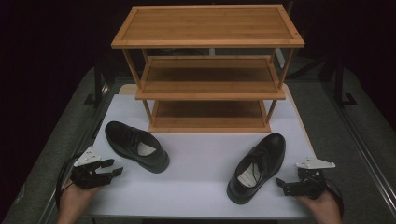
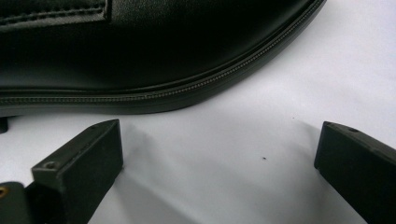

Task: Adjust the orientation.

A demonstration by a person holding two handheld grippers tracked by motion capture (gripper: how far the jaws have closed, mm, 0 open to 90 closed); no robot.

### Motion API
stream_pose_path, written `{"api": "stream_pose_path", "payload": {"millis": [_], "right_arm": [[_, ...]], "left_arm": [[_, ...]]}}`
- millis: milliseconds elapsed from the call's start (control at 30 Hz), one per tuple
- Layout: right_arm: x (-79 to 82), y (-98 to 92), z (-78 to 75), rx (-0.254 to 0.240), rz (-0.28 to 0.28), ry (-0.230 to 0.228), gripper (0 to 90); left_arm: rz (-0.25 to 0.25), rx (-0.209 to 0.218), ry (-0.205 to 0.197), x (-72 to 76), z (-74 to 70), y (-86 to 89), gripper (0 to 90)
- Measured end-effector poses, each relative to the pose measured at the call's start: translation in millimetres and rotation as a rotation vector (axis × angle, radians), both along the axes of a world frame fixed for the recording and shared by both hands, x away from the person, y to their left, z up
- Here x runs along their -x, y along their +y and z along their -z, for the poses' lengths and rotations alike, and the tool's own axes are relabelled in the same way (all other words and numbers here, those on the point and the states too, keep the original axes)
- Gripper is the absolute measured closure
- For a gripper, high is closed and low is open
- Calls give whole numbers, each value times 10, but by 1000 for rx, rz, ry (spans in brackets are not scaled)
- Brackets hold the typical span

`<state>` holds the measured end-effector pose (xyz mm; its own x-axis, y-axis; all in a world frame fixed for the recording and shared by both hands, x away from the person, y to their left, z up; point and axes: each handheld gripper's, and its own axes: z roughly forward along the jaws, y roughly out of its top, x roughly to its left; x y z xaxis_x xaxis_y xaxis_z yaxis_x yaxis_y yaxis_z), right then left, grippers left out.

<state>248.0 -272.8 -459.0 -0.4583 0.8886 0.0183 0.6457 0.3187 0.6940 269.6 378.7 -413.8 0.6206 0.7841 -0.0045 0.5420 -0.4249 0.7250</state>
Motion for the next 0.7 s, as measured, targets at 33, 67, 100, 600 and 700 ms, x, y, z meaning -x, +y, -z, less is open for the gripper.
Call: {"api": "stream_pose_path", "payload": {"millis": [33,67,100,600,700], "right_arm": [[0,0,0,1,0,0,7],[0,0,0,1,0,0,7],[0,0,0,0,0,0,7],[-1,-1,0,1,-1,-1,8],[-1,-1,2,0,-1,-3,8]], "left_arm": [[0,0,0,0,0,0,527],[-3,-2,2,-10,-17,11,527],[-22,-5,13,-39,-43,36,585],[-85,-13,37,-353,-284,127,898],[-96,-13,34,-431,-321,146,898]]}}
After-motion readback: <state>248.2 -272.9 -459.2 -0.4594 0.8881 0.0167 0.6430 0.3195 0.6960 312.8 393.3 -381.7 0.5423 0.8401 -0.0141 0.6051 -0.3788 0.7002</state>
